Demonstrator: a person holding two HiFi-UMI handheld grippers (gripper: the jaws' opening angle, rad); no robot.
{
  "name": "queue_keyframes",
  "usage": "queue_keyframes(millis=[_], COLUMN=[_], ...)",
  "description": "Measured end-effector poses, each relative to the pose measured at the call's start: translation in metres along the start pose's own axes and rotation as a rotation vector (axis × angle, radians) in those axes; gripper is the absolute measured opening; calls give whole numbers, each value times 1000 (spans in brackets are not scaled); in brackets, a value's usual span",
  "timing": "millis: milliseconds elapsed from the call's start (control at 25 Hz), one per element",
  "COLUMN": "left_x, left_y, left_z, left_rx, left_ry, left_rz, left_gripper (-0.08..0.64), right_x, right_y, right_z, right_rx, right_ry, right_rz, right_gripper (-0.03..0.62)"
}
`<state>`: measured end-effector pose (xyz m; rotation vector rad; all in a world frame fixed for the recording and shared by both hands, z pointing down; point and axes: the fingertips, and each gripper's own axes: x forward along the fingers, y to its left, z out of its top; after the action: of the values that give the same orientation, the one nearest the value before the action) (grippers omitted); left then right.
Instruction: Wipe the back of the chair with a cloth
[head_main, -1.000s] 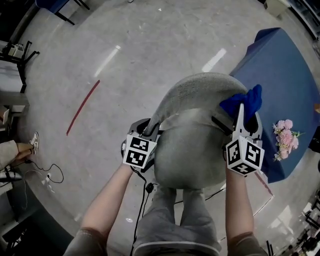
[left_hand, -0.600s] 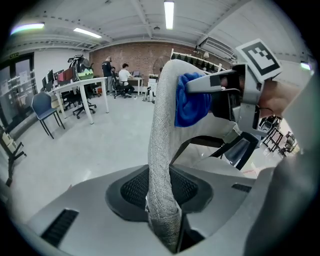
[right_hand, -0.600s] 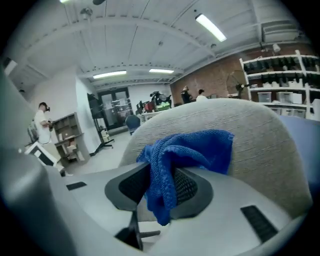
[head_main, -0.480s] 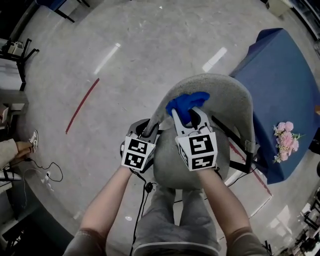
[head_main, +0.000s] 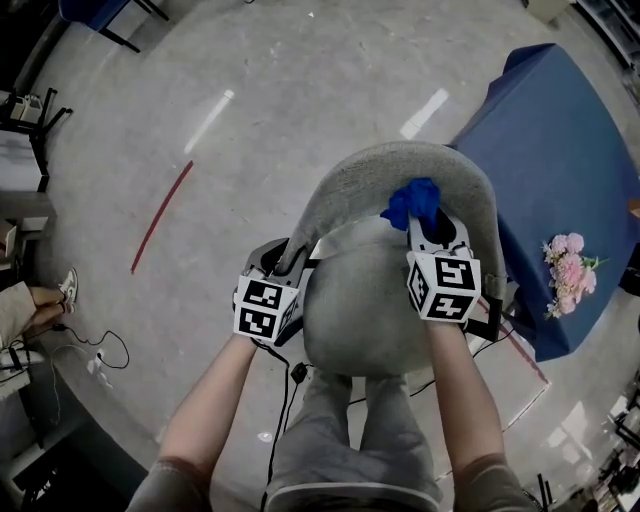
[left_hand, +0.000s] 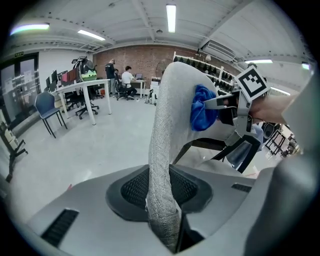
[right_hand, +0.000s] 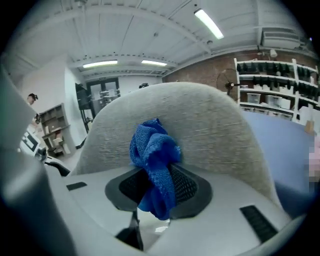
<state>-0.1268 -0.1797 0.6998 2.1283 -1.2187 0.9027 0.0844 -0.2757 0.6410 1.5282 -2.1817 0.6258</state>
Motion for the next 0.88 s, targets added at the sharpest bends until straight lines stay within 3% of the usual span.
queue_keyframes(millis=[280,400,480,680,880], left_x=[-1,0,-1,-2,-2], left_y=[1,1,1,1,1], left_z=[0,2,2,2,3], left_rx=[-4,-12,-21,-20,-34], left_ry=[2,-8,-17,-17,-23], left_rz=[1,0,0,-6,-14], left_gripper=[118,118,118,118,118], right_x=[-67,-77,-59,12,21], right_y=[-90,-94,-72,39,119], right_z=[-14,-16,-17,-8,-10], right_rx=[154,193,191,62,26], right_ry=[-63,-101,-96,-39,-14], right_rz=[-324,-401,-345,-25,223], right_gripper=[123,123,123,123,123])
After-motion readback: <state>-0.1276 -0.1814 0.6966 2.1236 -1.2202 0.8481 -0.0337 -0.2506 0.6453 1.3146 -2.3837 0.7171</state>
